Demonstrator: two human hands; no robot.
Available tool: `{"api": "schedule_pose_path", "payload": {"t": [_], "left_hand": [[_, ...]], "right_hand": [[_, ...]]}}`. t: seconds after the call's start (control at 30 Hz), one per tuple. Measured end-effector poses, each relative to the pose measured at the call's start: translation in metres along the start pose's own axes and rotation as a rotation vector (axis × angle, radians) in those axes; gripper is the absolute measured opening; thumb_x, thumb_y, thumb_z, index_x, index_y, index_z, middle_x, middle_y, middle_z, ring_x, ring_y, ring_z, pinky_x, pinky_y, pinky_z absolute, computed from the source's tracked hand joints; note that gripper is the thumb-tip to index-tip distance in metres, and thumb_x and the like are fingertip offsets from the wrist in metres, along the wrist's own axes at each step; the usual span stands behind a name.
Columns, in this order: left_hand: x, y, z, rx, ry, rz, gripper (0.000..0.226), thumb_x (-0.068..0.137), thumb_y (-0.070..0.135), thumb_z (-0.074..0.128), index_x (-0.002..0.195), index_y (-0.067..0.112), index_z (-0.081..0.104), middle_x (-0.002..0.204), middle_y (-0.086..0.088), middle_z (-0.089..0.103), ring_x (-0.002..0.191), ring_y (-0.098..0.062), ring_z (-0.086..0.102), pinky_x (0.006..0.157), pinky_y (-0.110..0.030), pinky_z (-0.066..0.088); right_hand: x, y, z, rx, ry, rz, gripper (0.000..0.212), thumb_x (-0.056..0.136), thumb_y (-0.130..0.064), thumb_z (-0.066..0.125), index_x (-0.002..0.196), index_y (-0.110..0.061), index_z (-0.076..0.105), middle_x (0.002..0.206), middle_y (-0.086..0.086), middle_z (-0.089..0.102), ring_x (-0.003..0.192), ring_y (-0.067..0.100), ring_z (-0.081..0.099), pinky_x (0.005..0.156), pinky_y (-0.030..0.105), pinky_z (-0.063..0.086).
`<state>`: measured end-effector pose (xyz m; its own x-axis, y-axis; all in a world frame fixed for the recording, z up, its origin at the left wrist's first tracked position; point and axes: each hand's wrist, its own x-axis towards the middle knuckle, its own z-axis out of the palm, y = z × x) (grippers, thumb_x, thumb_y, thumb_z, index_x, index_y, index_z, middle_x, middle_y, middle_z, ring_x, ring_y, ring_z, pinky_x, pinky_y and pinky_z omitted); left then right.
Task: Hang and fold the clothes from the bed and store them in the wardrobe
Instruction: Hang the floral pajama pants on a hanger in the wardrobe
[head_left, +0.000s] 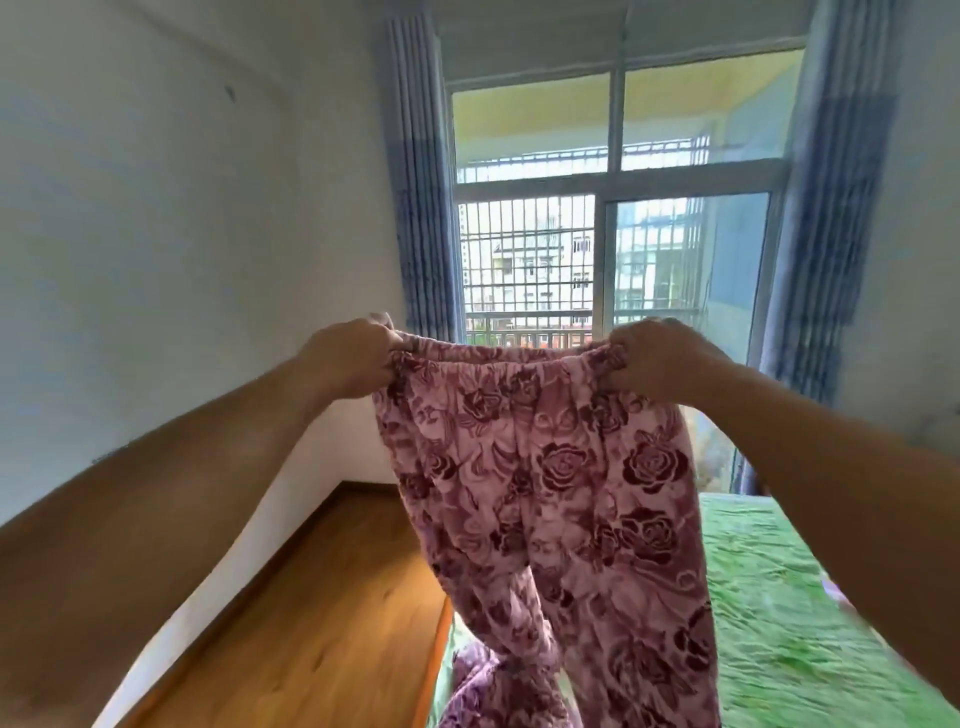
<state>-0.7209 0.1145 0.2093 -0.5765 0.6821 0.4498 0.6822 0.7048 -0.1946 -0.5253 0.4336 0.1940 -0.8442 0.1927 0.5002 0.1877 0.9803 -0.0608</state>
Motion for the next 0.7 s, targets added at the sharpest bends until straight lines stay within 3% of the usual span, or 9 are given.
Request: {"api": "schedule_pose_path", "payload": {"t": [0.17,0.33,0.53,0.7], "left_hand": [[0.020,-0.011,-0.054,-0.128,0.185,0.025,0.052,0.079,0.006,0.061,0.127,0.025,0.069,0.114,-0.011,0.066,0.102,-0.027,0.063,0.091,-0.037,0.052],[0.028,-0.016,-0.083,-0.262,0.352,0.016,0.054,0.077,-0.004,0.057,0.122,0.021,0.072,0.118,-0.009,0.072,0.107,-0.030,0.065,0.097,-0.034,0.047],[0.020,-0.028,-0.088,-0.310,0.348,-0.023,0.050,0.077,-0.005,0.057,0.119,0.016,0.072,0.110,-0.014,0.073,0.101,-0.032,0.065,0.083,-0.028,0.044],[0.002,-0.053,-0.086,-0.281,0.257,-0.065,0.046,0.078,0.001,0.059,0.119,0.019,0.071,0.108,-0.010,0.073,0.096,-0.026,0.064,0.081,-0.029,0.041]], "right_hand": [[0.020,0.008,-0.053,0.042,0.141,0.018,0.029,0.072,-0.050,0.076,0.073,-0.025,0.062,0.070,-0.009,0.056,0.070,0.016,0.056,0.058,0.028,0.037],[0.036,-0.002,-0.076,0.199,0.248,0.046,0.033,0.070,-0.032,0.084,0.063,-0.024,0.053,0.066,-0.002,0.058,0.066,0.017,0.055,0.058,0.029,0.036],[0.046,-0.013,-0.073,0.212,0.297,-0.029,0.035,0.074,-0.028,0.081,0.064,-0.022,0.048,0.067,-0.003,0.056,0.064,0.010,0.049,0.055,0.025,0.033],[0.045,-0.009,-0.057,0.251,0.281,-0.043,0.035,0.075,-0.032,0.084,0.066,-0.022,0.052,0.067,-0.003,0.059,0.067,0.016,0.056,0.057,0.026,0.036]]}}
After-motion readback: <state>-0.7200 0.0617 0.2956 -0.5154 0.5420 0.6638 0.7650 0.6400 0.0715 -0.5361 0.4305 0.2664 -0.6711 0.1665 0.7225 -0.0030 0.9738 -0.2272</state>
